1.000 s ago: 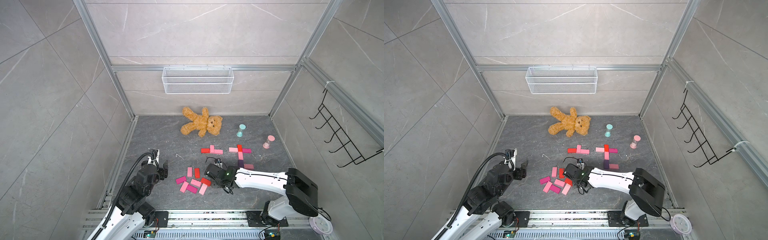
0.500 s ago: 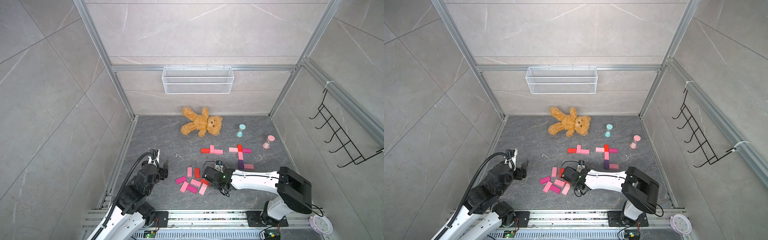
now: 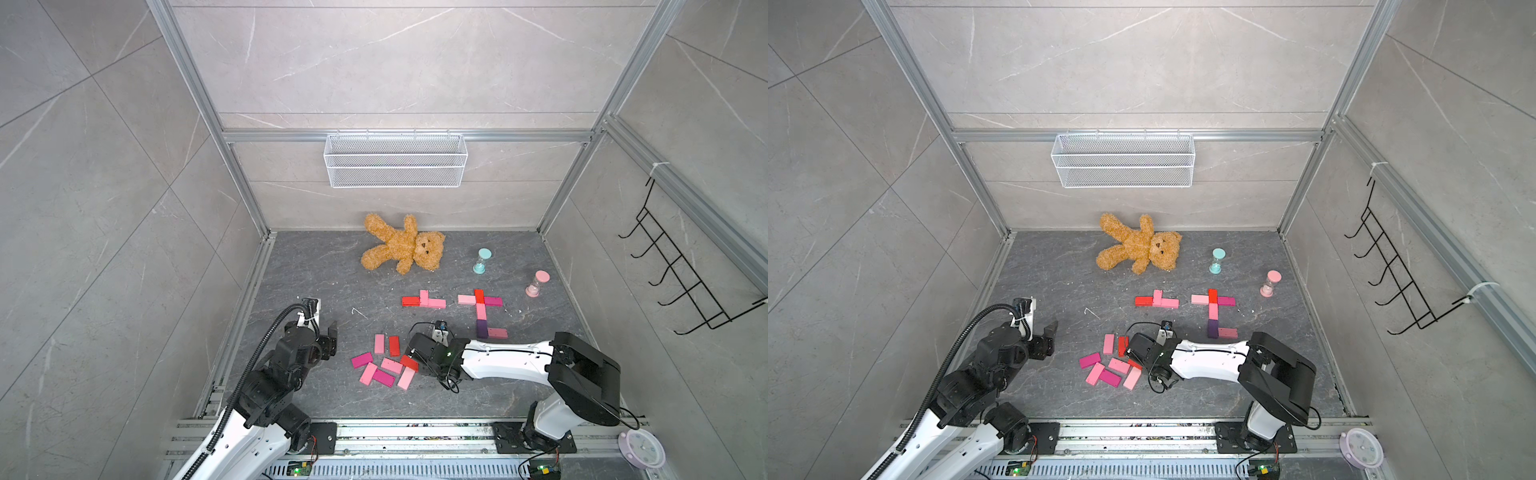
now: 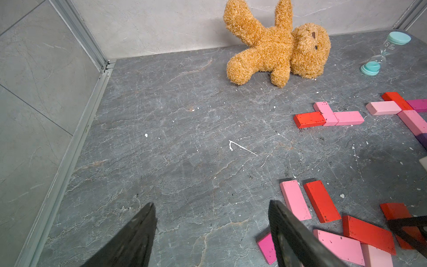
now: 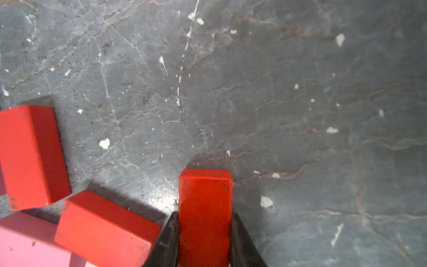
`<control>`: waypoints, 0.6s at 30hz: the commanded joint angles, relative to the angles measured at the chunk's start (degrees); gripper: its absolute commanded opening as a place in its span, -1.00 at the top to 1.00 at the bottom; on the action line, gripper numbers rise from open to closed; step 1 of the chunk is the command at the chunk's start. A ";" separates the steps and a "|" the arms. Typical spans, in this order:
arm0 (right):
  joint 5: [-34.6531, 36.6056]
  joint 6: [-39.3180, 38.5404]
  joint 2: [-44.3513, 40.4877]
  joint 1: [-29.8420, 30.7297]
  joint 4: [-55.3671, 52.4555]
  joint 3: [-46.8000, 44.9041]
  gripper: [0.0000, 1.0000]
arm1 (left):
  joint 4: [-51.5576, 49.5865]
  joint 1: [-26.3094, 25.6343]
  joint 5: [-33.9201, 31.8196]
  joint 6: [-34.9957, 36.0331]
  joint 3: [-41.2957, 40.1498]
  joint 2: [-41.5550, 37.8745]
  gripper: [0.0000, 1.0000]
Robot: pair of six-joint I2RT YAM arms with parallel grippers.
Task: Assemble the letter t with building blocks
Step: Pick up the building block from the center of the board.
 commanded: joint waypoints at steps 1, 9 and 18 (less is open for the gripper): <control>-5.92 -7.31 1.67 -3.23 -0.48 1.23 0.71 | 0.47 0.16 0.24 -0.93 0.67 0.25 -0.57; -11.08 -17.64 5.85 -10.62 -4.98 9.84 0.75 | 0.92 0.13 1.57 -0.97 0.72 0.43 -0.57; -12.60 -21.00 14.37 -15.86 -5.77 19.94 0.72 | 0.62 0.11 2.60 -1.32 1.70 2.44 -0.57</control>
